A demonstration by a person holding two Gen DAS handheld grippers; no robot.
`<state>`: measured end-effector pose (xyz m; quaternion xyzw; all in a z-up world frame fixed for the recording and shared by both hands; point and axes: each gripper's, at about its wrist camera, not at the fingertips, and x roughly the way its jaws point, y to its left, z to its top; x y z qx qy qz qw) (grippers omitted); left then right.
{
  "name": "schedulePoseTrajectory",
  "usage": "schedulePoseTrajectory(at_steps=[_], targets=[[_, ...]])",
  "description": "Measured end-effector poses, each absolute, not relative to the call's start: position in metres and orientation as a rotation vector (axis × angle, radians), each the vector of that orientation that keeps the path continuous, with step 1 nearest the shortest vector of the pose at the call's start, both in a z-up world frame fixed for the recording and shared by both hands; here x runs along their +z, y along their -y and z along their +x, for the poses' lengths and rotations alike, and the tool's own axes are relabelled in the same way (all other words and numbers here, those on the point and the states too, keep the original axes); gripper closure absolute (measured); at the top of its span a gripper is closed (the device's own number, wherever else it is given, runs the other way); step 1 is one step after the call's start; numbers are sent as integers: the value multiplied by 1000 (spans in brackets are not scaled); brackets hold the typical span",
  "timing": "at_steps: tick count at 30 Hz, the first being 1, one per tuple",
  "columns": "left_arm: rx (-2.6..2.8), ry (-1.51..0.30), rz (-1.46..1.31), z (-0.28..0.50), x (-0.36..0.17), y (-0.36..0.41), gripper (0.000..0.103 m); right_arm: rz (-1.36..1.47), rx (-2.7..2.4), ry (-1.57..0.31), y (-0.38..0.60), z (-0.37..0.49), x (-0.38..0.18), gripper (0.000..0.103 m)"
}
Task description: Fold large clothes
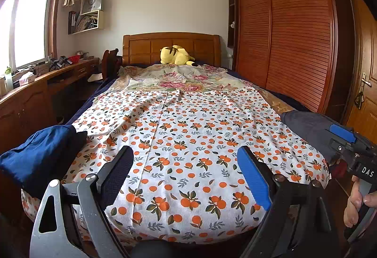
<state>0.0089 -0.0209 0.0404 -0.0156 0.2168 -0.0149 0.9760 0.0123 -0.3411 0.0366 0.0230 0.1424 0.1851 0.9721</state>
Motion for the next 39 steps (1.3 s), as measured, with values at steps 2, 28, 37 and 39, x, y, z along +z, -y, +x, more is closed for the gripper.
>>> schedulePoseTrajectory(at_steps=[2,28,37,39], targets=[[-30,-437,-30,9,40,21,13,47,375,-287,341,12,37,22],[-58,-420,-18,-1,49,30,13,55,370,-283,338,11,35,22],[-59,-416,-8,-2,52,33,13,62,364,-279,335,10,36,22],[-61,-417,-9,-2,52,33,13,63,363,-277,334,9,35,22]])
